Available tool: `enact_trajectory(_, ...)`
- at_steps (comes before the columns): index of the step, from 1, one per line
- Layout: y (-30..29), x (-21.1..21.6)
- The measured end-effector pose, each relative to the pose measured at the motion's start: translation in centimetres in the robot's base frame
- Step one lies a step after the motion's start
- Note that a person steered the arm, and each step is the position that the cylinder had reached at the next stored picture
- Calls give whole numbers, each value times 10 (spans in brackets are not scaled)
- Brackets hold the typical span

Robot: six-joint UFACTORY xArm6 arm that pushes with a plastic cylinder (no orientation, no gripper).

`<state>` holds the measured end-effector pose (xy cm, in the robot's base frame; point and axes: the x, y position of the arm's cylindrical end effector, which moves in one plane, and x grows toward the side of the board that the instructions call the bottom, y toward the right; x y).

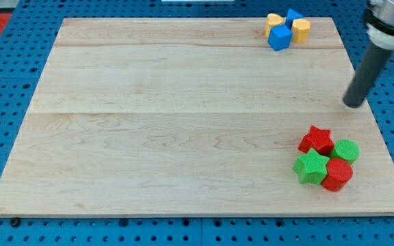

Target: Slide the group of blocks a bit up

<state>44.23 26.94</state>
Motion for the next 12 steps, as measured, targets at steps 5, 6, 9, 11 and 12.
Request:
enact_trajectory(5, 6, 152)
enact_trajectory(6, 3, 152)
enact_trajectory(9, -92, 104)
enact_trajectory(11, -110, 103)
enact_trajectory(12, -90, 103)
